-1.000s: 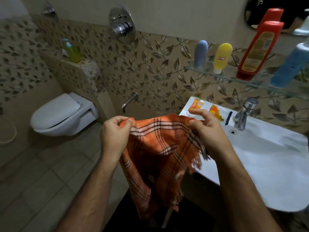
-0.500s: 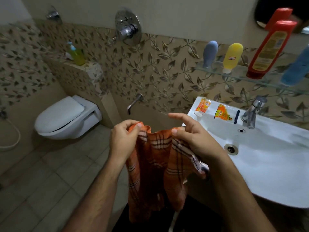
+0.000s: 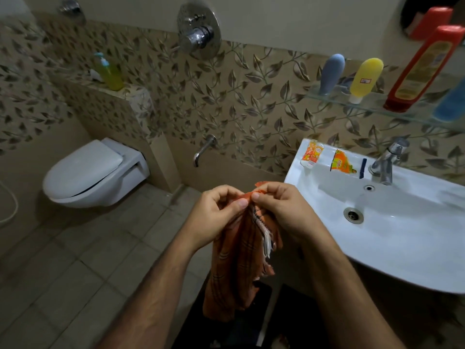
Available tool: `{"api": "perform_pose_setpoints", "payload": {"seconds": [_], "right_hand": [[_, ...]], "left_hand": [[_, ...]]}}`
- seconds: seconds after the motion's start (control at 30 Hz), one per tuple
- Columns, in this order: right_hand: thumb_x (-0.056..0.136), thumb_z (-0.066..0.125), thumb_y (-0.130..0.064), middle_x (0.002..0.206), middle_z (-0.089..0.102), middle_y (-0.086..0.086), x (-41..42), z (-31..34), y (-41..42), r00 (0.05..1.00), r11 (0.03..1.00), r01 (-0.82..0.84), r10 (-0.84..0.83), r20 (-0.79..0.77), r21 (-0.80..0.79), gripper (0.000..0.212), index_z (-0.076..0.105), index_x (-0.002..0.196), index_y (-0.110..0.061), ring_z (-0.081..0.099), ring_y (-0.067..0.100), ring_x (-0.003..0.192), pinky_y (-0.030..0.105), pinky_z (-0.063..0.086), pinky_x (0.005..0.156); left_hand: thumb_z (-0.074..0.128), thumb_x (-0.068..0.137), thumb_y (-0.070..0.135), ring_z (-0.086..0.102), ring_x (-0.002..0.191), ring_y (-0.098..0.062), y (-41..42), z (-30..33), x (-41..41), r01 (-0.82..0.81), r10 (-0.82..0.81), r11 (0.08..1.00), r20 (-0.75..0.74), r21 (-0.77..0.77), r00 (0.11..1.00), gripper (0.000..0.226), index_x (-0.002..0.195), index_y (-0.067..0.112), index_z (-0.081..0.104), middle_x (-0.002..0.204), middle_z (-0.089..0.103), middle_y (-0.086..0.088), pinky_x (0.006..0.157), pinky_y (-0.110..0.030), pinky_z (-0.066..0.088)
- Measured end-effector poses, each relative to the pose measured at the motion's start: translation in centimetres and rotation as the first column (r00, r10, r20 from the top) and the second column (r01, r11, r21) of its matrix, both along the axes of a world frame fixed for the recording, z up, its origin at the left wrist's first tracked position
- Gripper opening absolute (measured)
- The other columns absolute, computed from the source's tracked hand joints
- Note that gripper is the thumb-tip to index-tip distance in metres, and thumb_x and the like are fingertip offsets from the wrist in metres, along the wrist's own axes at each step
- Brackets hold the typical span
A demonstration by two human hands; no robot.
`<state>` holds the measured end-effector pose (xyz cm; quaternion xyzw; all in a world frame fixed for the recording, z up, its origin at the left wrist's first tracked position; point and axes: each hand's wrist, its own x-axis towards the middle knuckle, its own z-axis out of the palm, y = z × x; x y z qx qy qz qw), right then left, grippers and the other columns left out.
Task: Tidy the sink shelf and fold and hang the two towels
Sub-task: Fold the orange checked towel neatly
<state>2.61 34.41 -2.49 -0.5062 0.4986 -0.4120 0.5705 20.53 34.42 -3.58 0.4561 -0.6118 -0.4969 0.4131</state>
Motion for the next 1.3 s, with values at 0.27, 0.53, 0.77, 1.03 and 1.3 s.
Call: {"api": "perform_pose_setpoints", "payload": {"seconds": [0.27, 0.53, 0.77, 1.03, 1.3], "right_hand": [[0.093, 0.06, -0.005, 0.069, 0.066, 0.012, -1.0, 2.7, 0.5, 0.948, 0.946, 0.313, -0.316, -0.028, -0.079, 0.015, 0.069, 0.082, -0.006, 0.063, 0.022, 0.064, 0.031, 0.054, 0.064], [0.094, 0.06, -0.008, 0.056, 0.063, -0.001, -0.3, 4.3, 2.5, 0.936, 0.934, 0.34, -0.347, -0.051, -0.108, 0.018, 0.068, 0.078, -0.007, 0.059, 0.006, 0.048, 0.016, 0.045, 0.047], [0.093, 0.06, -0.004, 0.055, 0.057, 0.005, 0.0, 5.7, 3.0, 0.95, 0.939, 0.311, -0.313, 0.008, -0.149, 0.021, 0.068, 0.074, -0.009, 0.051, 0.011, 0.045, 0.018, 0.04, 0.042], [0.093, 0.059, -0.005, 0.068, 0.068, 0.012, -3.2, 4.7, 1.3, 0.916, 0.914, 0.395, -0.385, 0.112, -0.091, 0.023, 0.068, 0.074, -0.012, 0.063, 0.021, 0.059, 0.029, 0.054, 0.058], [0.094, 0.06, -0.007, 0.09, 0.07, 0.023, -6.2, 0.6, -0.3, 0.904, 0.902, 0.425, -0.427, 0.003, 0.072, 0.035, 0.053, 0.127, -0.016, 0.067, 0.029, 0.075, 0.037, 0.056, 0.07]], "left_hand": [[0.07, 0.077, 0.029, 0.058, 0.063, -0.007, -0.7, -4.4, 3.7, 0.096, -0.098, 0.986, 0.007, 0.138, 0.995, 0.008, 0.069, 0.027, 0.068, 0.066, 0.064, 0.005, 0.061, -0.023, 0.046], [0.057, 0.078, 0.034, 0.059, 0.061, -0.013, -1.0, -4.4, 1.9, -0.077, 0.142, 0.945, 0.187, -0.318, 0.972, 0.011, 0.079, 0.025, 0.064, 0.068, 0.063, 0.003, 0.056, -0.033, 0.046], [0.055, 0.091, 0.012, 0.063, 0.085, -0.006, -1.9, -7.7, 1.9, -0.122, 0.195, 0.952, 0.248, -0.28, 0.949, 0.02, 0.095, 0.015, 0.075, 0.09, 0.067, 0.006, 0.069, -0.022, 0.05], [0.047, 0.101, 0.015, 0.07, 0.072, -0.017, -2.9, -6.4, 0.5, -0.122, 0.154, 0.969, -0.136, 0.214, 0.979, 0.029, 0.09, 0.006, 0.072, 0.079, 0.073, -0.01, 0.067, -0.033, 0.055], [0.056, 0.082, 0.049, 0.047, 0.062, -0.017, -4.4, -3.6, -0.9, -0.231, 0.232, 0.972, 0.021, -0.037, 0.973, 0.062, 0.078, -0.013, 0.056, 0.064, 0.052, -0.008, 0.059, -0.033, 0.042]]}}
